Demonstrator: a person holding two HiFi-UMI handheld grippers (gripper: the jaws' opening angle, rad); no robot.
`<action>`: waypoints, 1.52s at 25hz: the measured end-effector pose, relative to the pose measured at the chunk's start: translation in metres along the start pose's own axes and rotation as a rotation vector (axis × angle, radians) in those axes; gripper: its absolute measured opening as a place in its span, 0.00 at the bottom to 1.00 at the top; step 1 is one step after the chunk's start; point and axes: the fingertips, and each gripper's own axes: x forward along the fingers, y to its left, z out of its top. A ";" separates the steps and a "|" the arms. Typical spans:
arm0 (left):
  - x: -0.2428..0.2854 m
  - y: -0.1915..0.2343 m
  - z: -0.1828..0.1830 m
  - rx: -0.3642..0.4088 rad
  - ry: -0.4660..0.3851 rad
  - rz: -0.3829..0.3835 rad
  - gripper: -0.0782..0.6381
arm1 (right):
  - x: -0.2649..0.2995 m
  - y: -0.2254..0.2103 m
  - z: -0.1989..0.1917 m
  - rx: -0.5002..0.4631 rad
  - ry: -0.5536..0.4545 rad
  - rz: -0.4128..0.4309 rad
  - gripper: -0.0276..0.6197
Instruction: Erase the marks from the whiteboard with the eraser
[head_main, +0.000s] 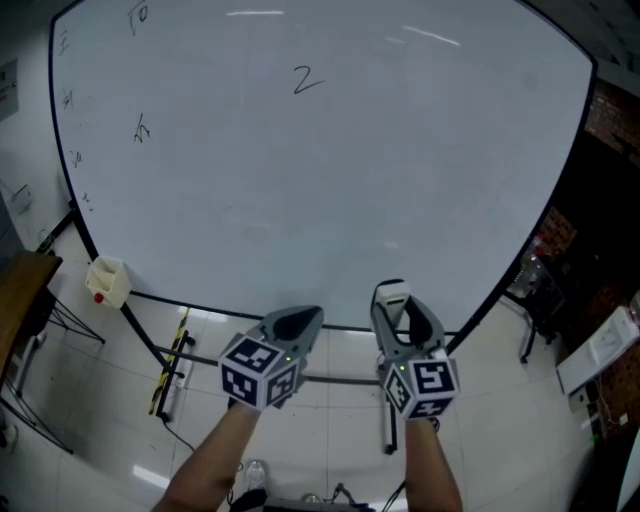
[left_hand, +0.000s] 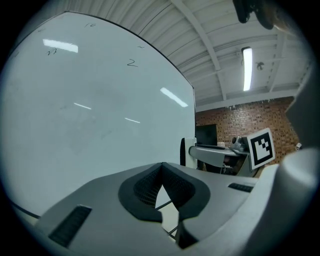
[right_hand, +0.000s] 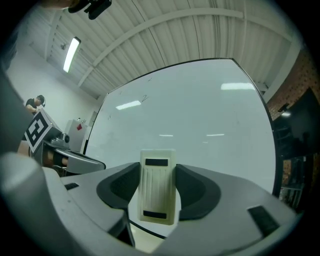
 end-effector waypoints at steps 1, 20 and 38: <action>-0.001 -0.007 0.001 0.003 0.000 -0.005 0.11 | -0.007 0.001 0.001 0.008 -0.004 0.007 0.40; -0.013 -0.076 -0.007 0.030 0.002 -0.017 0.11 | -0.073 0.014 0.003 0.078 -0.024 0.105 0.40; -0.025 -0.089 0.008 0.064 -0.021 -0.014 0.11 | -0.086 0.026 0.011 0.073 -0.033 0.130 0.40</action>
